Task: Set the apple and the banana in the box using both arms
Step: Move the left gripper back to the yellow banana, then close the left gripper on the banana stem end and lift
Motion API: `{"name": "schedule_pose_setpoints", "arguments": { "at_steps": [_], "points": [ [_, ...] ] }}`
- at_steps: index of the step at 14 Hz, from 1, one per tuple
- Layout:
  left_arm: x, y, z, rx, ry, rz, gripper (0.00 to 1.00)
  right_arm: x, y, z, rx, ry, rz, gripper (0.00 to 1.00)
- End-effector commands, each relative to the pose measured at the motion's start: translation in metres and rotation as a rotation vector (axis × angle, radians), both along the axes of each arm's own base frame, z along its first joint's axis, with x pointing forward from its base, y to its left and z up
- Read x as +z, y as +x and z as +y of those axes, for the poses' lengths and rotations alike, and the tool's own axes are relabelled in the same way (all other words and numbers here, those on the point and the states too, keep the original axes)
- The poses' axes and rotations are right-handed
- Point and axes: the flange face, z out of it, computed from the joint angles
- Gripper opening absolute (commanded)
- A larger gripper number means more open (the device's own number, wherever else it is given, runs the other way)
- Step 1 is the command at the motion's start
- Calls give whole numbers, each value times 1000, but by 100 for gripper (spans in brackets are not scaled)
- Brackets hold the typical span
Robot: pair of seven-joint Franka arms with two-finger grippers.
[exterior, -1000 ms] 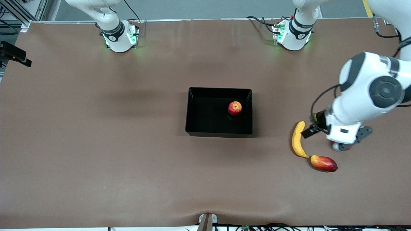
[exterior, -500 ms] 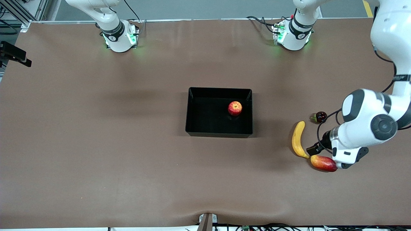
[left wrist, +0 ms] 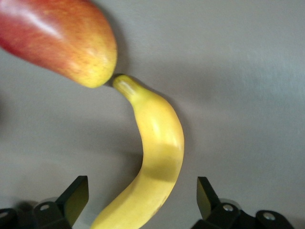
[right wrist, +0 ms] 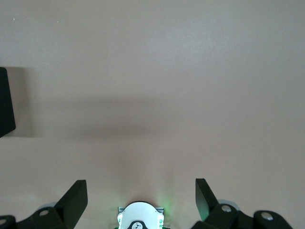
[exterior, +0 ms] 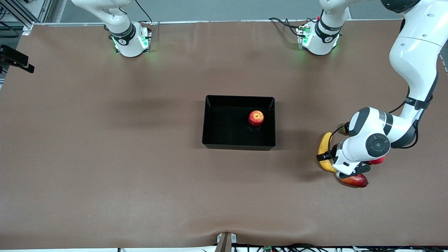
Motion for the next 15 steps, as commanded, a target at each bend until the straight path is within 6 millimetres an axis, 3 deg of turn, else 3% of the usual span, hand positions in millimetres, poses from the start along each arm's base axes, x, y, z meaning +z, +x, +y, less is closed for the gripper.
{"name": "schedule_pose_setpoints", "arguments": {
  "at_steps": [1,5,6,7,8,9,12,14,15],
  "points": [
    [-8,-7,-5,-80,-4,5,100,4,-5,-1,-14,19,-3,100],
    [-24,-11,-20,-108,-12,25,99,4,-5,0,-13,19,-3,100],
    [-27,-12,-20,-111,-14,29,82,3,-5,0,-13,19,-1,100],
    [-28,-13,-21,-113,-13,31,57,2,-5,-1,-13,19,2,100],
    [-27,-13,-19,-110,-11,30,25,2,-5,-1,-14,19,2,100],
    [-27,-12,-16,-104,-10,30,0,2,-5,-1,-14,19,0,100],
    [-14,-9,-12,-95,0,16,0,2,-5,0,-14,19,2,100],
    [12,-4,-19,-95,6,-24,0,2,-5,-1,-14,19,2,100],
    [38,-3,-29,-99,4,-51,0,2,-5,-1,-16,19,2,100]
  ]
}}
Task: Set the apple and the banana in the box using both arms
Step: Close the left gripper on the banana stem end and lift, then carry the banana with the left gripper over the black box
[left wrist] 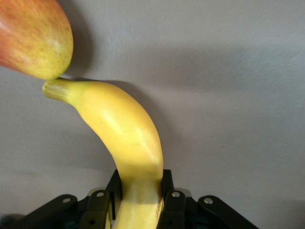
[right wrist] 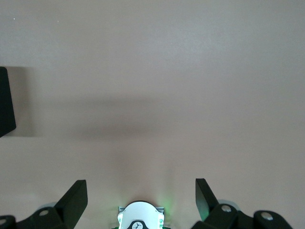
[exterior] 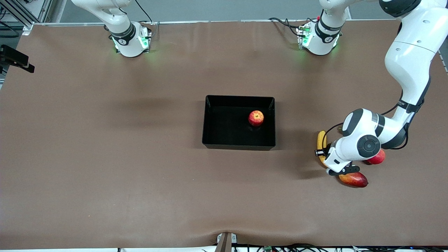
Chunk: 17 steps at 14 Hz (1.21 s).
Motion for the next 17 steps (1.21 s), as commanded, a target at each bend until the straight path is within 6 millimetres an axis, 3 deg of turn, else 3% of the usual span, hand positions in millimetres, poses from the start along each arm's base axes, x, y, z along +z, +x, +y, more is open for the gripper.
{"name": "schedule_pose_setpoints", "arguments": {
  "at_steps": [1,7,9,13,17],
  "points": [
    [71,0,-21,-31,32,-83,0,2,-5,-1,-14,18,0,100],
    [200,-2,-95,-44,-57,-124,0,2,-4,-2,-16,17,0,100],
    [208,-14,-136,-30,-62,-128,0,2,-4,-2,-16,17,0,100],
    [218,-50,-241,-26,-67,-149,0,2,-4,-2,-16,17,0,100],
    [198,-81,-313,65,-54,-128,0,2,-4,-4,-21,17,-1,100]
  ]
}}
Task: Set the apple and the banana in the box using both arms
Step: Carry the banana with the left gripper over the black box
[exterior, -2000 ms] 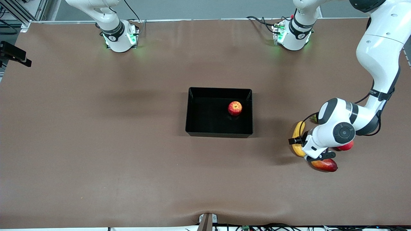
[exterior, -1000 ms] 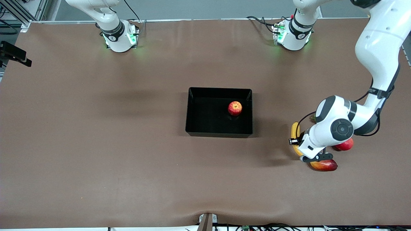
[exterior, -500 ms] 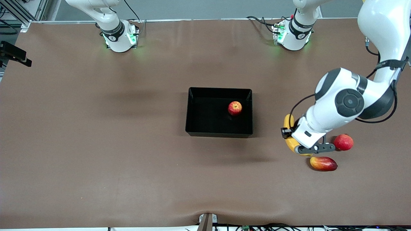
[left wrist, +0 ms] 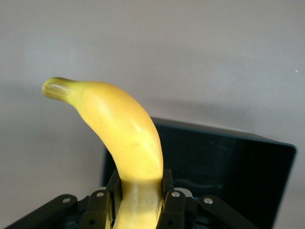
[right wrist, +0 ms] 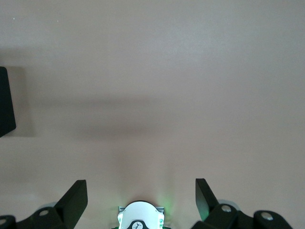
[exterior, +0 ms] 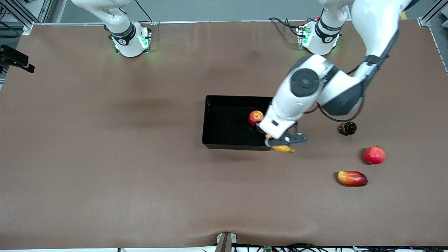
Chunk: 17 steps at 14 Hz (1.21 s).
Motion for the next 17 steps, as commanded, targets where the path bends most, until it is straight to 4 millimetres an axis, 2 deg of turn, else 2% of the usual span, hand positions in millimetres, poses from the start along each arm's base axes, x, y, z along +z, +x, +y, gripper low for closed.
{"name": "schedule_pose_setpoints", "arguments": {
  "at_steps": [1,2,4,7,9,13,17],
  "points": [
    [-19,-10,-45,64,13,13,0,1,-4,-4,-19,17,-1,100],
    [-29,-21,-67,75,30,7,0,1,-4,-4,-19,17,-1,100],
    [-57,-38,-96,82,82,-15,0,1,-4,-4,-19,17,-1,100],
    [-102,-57,-144,79,28,-78,0,1,-4,-4,-20,17,-1,100],
    [-131,-74,-160,66,42,-60,0,1,-4,-4,-20,17,-1,100],
    [-143,-88,-170,53,50,-39,0,1,-4,-5,-22,17,1,100],
    [-174,-95,-176,42,55,-13,0,0,-5,-11,-33,18,2,100]
  ]
}}
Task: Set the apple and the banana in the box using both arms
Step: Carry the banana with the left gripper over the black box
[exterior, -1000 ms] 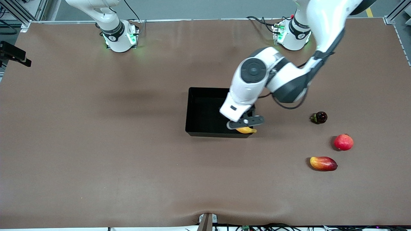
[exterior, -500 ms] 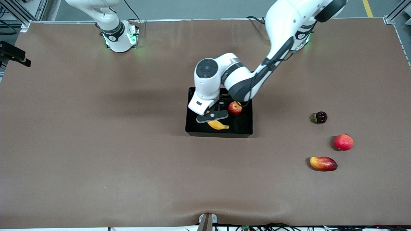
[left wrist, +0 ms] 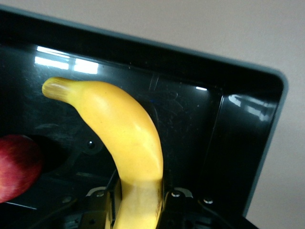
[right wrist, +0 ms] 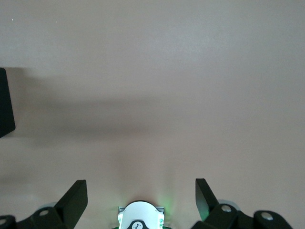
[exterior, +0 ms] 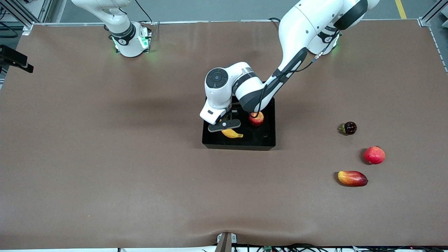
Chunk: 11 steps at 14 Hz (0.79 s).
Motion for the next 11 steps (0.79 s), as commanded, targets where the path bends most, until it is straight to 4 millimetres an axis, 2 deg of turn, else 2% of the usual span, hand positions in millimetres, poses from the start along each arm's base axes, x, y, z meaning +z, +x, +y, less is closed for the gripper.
{"name": "schedule_pose_setpoints", "arguments": {
  "at_steps": [1,6,7,8,10,11],
  "points": [
    [-19,-1,-10,-3,-27,0,0,1,-5,-8,-27,18,2,100],
    [-50,3,-5,-13,-30,14,0,0,-5,-13,-36,20,3,100],
    [-52,6,-3,-8,-31,7,33,-1,-5,-14,-36,20,4,100],
    [-51,10,0,-10,-22,-8,99,-1,-5,-14,-36,20,4,100],
    [-40,24,10,-15,-23,-33,100,-1,-5,-13,-33,20,4,100],
    [-16,31,12,-25,-27,-64,100,-1,-5,-13,-33,20,4,100]
  ]
}}
